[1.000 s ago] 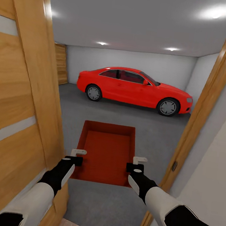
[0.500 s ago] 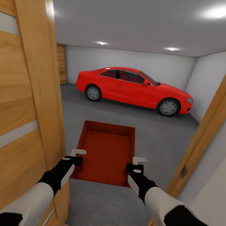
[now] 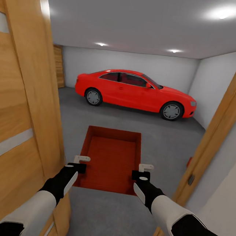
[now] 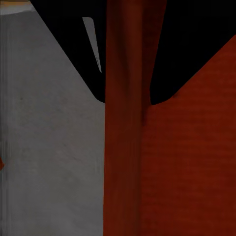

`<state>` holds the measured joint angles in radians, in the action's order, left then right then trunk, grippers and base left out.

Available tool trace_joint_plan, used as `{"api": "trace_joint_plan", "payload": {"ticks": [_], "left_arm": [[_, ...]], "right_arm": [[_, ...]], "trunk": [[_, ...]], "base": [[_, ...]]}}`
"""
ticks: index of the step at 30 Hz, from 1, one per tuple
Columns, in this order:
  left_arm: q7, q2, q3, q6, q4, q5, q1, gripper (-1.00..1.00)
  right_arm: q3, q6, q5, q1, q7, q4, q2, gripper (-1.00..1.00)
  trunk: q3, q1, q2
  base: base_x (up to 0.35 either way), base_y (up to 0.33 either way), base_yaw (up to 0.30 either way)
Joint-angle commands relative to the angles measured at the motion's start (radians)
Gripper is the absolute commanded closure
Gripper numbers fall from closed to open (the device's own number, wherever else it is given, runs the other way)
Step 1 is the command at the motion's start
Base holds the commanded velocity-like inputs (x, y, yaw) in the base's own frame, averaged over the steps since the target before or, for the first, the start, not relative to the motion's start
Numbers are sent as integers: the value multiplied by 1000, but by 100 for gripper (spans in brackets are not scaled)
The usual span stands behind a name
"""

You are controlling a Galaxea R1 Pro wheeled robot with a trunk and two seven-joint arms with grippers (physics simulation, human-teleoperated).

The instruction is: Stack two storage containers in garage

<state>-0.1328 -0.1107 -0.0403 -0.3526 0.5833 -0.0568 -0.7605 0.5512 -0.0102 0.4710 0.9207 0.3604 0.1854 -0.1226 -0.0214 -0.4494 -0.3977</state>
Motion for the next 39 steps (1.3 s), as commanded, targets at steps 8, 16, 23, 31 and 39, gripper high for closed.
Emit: {"api": "trace_joint_plan", "payload": {"ticks": [8, 16, 23, 31, 39], "left_arm": [[2, -10, -15, -7, 1, -3, 0, 100], [5, -10, -15, -7, 1, -3, 0, 100], [4, -10, -15, -6, 1, -3, 0, 100], [2, -10, -15, -6, 1, -4, 0, 100], [4, -10, -15, -6, 1, -5, 0, 100]], "right_arm": [[-15, 6, -15, 1, 0, 9, -6, 100], [-16, 7, -15, 1, 0, 9, -5, 100], [-15, 7, -15, 1, 1, 9, -6, 100], [-14, 6, -15, 1, 0, 9, -6, 100], [-14, 7, -15, 1, 0, 9, -6, 100]], "trunk": [[-2, -1, -2], [-2, -1, -2], [-2, -1, -2], [-2, -1, -2], [-2, -1, -2]], "base": [[4, 22, -134], [112, 231, -5], [42, 68, -121], [1, 1, -232], [2, 8, -152]]}}
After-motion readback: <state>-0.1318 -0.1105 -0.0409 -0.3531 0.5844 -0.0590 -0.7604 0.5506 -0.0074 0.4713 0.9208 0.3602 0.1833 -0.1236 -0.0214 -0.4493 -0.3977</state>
